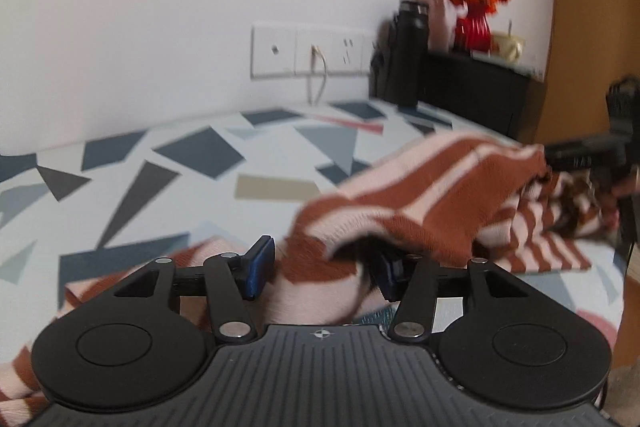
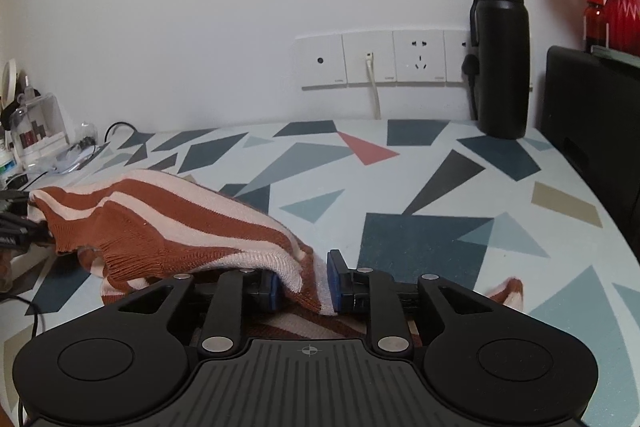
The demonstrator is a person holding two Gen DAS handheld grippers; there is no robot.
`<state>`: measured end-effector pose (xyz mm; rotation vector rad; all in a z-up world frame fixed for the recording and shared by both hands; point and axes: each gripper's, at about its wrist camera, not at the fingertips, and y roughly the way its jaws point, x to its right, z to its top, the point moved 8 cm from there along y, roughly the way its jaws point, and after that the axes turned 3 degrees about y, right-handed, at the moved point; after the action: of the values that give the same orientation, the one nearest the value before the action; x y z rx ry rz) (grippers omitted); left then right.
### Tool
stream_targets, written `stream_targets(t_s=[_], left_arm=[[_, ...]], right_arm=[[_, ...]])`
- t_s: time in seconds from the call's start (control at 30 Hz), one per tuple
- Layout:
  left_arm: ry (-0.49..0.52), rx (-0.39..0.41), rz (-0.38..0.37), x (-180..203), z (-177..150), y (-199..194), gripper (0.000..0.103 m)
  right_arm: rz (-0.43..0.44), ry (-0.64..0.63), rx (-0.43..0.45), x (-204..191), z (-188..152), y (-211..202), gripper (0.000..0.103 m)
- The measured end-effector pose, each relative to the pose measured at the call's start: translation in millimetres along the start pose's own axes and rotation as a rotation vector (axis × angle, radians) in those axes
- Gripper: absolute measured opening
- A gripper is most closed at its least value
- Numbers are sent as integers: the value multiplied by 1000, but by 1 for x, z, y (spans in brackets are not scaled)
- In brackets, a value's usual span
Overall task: Fold clothes
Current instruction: 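Lift the sweater high with both tools and stretch it between them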
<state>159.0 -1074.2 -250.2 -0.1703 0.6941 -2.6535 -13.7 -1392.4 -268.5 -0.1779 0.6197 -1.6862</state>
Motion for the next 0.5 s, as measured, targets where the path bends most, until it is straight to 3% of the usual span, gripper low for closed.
stream_targets(t_s=[0.03, 0.1, 0.17, 0.2, 0.5], left_arm=[[10, -12, 5, 1, 0, 2, 52], [29, -36, 15, 4, -1, 5, 21], [17, -16, 19, 4, 5, 1, 17], [-2, 13, 18, 2, 10, -5, 9], [-163, 265, 25, -21, 69, -58, 6]], right_arm=[[4, 3, -4, 0, 0, 1, 21], [8, 9, -6, 1, 0, 0, 20], [11, 16, -4, 2, 1, -1, 12], [16, 27, 2, 2, 4, -3, 10], [88, 88, 152, -6, 66, -40, 7]])
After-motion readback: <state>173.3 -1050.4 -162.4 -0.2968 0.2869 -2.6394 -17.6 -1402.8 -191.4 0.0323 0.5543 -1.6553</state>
